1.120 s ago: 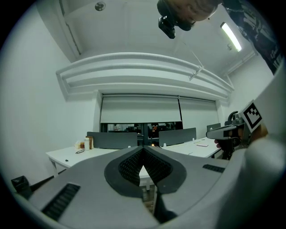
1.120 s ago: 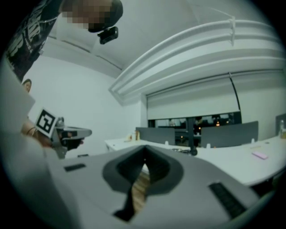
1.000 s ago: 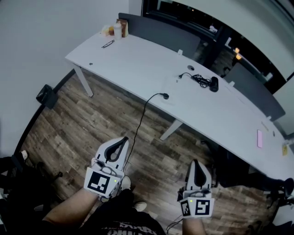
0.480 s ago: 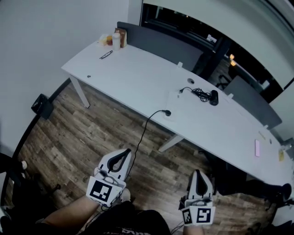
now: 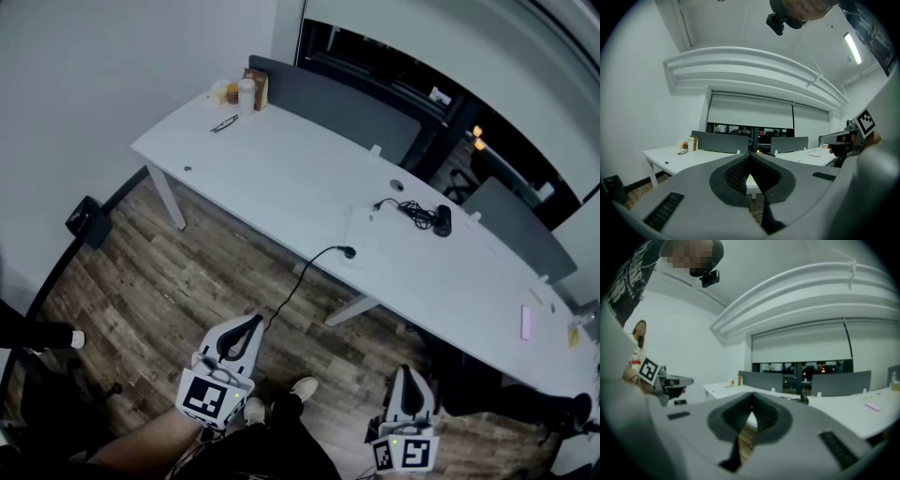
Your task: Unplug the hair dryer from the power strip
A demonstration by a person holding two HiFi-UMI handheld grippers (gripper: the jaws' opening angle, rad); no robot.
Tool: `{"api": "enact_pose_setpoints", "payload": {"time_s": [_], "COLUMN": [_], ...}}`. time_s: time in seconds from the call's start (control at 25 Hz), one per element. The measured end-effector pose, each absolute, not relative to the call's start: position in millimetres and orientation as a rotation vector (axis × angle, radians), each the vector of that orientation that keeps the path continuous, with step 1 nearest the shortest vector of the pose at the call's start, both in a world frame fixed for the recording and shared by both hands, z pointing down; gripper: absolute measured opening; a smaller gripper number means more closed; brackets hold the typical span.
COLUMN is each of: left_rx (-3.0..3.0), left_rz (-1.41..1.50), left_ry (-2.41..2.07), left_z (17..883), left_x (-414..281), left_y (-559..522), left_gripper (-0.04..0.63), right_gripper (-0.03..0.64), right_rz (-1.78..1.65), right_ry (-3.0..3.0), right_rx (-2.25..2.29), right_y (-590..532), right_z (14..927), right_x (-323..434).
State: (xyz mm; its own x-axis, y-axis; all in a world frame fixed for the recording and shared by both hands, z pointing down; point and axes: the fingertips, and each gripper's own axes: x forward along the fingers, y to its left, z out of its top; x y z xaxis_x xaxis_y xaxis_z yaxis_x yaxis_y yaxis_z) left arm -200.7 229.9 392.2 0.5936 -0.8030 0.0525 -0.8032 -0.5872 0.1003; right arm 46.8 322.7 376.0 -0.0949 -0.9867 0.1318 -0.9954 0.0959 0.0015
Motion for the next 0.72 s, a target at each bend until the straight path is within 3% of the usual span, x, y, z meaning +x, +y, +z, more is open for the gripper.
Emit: {"api": "enact_pose_setpoints", "payload": {"time_s": [0.72], "left_rx": [2.752], "left_rz": [0.043], "left_ry": [-1.327], "left_z": [388], "left_x": [-133], "left_y": [158], "left_gripper": [0.023], "right_gripper": [0.029], "right_rz": [0.199], "right_ry": [-2.255], "right_rx": [2.080], "right_y": [252], "right_z": [389], "right_x": [105]}}
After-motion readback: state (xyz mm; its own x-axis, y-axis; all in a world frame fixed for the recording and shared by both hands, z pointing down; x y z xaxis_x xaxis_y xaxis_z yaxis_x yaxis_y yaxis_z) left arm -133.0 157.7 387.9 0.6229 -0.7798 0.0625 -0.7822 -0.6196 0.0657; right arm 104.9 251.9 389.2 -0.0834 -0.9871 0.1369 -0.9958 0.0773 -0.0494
